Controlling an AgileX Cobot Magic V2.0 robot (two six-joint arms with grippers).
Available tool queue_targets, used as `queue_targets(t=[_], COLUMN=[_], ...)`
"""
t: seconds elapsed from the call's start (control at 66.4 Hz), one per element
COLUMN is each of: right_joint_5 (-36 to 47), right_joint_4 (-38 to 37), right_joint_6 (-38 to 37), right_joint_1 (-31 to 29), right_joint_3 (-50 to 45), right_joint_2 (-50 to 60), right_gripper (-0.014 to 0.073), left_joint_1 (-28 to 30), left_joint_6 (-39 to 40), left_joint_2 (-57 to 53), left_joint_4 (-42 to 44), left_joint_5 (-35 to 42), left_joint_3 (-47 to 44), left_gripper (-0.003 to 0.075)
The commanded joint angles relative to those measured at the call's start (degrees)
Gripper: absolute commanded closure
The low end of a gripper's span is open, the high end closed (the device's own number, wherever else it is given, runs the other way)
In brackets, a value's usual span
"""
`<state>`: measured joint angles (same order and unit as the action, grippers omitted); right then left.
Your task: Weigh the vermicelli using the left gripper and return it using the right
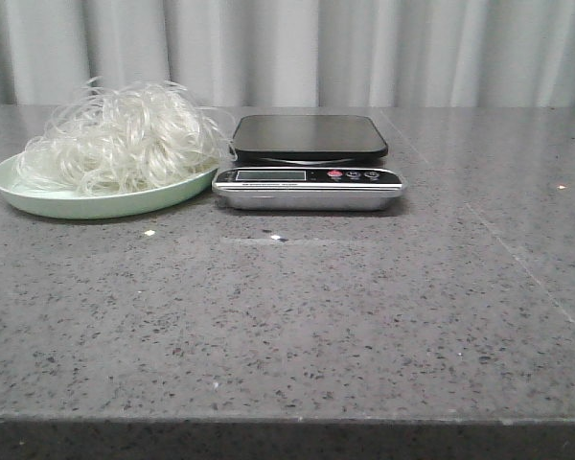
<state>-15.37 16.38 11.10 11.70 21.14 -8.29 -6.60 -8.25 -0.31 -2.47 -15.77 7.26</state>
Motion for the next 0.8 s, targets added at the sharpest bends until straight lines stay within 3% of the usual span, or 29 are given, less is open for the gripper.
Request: queue_targets(t=[0.0,0.166,0.783], right_joint_5=[4.3,4.2,4.2], right_joint_4=[0.0,0.0,0.0], right_joint_6=[0.5,0.5,0.5], right_joint_1=[0.1,0.1,0.1], right_joint_3=[1.2,1.2,1.2], right_joint_2=[-0.6,-0.6,-0.6], right_gripper=[0.0413,0.0413,0.0413], left_joint_1=[5.0,9.1,9.3], left_joint_6=[1.2,2.7,2.7], left_joint_2=[-1.2,-1.2,-1.2], left_joint_4=[-1.0,0.4,1.0], left_joint_5=[9.5,21.0,20.2], left_joint_3=[-2.5,-8.0,-7.9], left_gripper=[0.0594,0.0594,0.0594])
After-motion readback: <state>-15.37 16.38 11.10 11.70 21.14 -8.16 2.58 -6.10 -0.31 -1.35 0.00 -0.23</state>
